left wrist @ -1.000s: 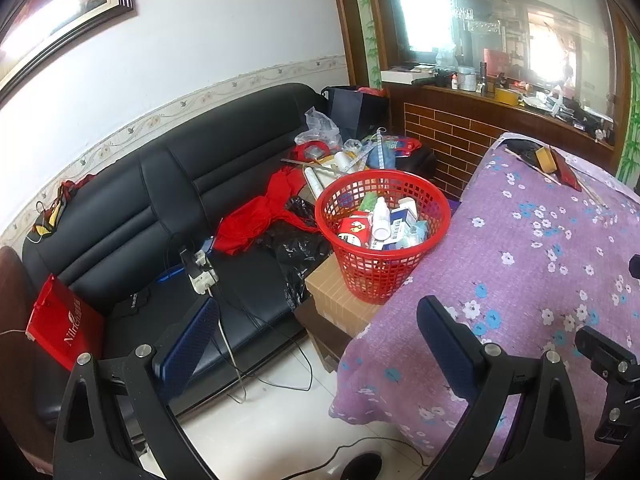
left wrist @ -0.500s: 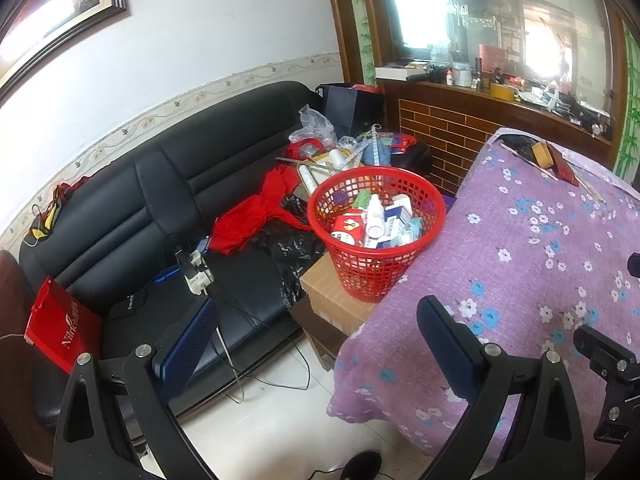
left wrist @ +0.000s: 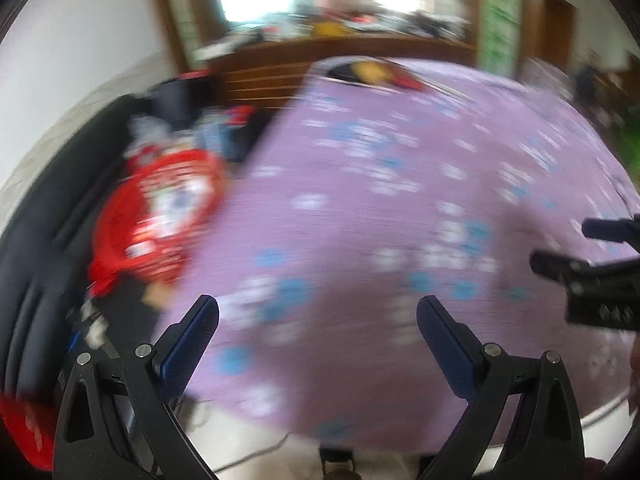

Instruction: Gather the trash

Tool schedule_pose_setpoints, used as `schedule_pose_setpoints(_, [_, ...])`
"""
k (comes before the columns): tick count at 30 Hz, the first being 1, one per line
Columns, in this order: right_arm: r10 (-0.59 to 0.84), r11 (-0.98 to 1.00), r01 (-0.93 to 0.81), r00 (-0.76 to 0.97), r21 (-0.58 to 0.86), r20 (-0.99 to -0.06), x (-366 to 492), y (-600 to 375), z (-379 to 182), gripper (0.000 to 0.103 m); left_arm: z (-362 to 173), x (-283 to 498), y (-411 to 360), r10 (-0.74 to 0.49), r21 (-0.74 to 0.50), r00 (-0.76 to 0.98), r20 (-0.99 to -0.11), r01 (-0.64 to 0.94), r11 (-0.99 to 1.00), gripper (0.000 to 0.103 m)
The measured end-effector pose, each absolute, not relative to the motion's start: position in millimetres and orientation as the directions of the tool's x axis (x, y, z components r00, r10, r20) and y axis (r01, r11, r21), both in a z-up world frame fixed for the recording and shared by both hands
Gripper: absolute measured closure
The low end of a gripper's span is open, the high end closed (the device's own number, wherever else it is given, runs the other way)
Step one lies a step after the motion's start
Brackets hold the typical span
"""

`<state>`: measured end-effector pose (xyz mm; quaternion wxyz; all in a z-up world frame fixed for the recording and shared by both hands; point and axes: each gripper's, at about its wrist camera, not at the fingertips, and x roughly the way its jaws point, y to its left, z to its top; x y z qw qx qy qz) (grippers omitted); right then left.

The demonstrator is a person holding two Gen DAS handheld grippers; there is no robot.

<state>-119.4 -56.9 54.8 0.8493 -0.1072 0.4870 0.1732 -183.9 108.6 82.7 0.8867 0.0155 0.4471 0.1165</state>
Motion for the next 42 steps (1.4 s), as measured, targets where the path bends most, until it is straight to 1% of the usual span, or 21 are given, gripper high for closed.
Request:
schedule_pose_setpoints(3, [0.104,0.966,-0.259,0.46,-0.021,-0.882,-100.9,-110.0,33.6,0.009,65.8,-151.2,75.1,0.123,0.079,0.567,-0.814,-0.103,0.992,0.004])
schedule_pose_setpoints(5, [0.046,0.986,-0.163,0.459,-0.033,-0.887,-91.6,-146.3,20.5,0.009,55.6,-130.1,54.2,0.094,0.065,0.568,-0.817,-0.07,0.995,0.004])
schedule_pose_setpoints(10, [0.037,0.999,-0.038,0.479,0.021,-0.877,-74.6,-204.7,7.4,0.01,38.7,-89.1,19.5,0.063,0.054,0.577,-0.814,-0.033,0.998,0.004])
schedule_pose_setpoints(15, [0.05,0.998,0.007,0.507,0.063,-0.86,-60.0,-217.2,5.2,0.01,23.5,-63.4,8.9,0.042,0.046,0.558,-0.829,-0.006,0.999,0.004])
schedule_pose_setpoints(18, [0.035,0.998,0.018,0.525,0.052,-0.85,-57.4,-209.2,6.7,0.009,17.8,-55.4,4.8,0.021,0.038,0.546,-0.837,0.02,0.999,0.004])
schedule_pose_setpoints(20, [0.026,0.999,0.017,0.537,0.042,-0.843,-52.2,-204.2,4.9,0.006,16.6,-50.6,4.6,0.012,0.031,0.543,-0.84,0.027,0.999,0.004])
schedule_pose_setpoints(22, [0.016,0.999,0.015,0.541,0.029,-0.841,-50.4,-199.3,2.4,0.0,14.3,-43.8,6.5,-0.015,0.005,0.533,-0.846,0.035,0.999,0.004])
schedule_pose_setpoints(24, [0.007,1.0,0.01,0.537,0.015,-0.843,-45.1,-193.3,1.5,0.0,13.3,-38.8,7.9,-0.015,0.002,0.525,-0.851,0.03,1.0,0.0])
schedule_pose_setpoints(42, [0.005,1.0,0.01,0.533,0.012,-0.846,-41.3,-191.6,0.3,0.0,13.0,-35.8,8.3,-0.018,-0.002,0.523,-0.852,0.031,1.0,0.0])
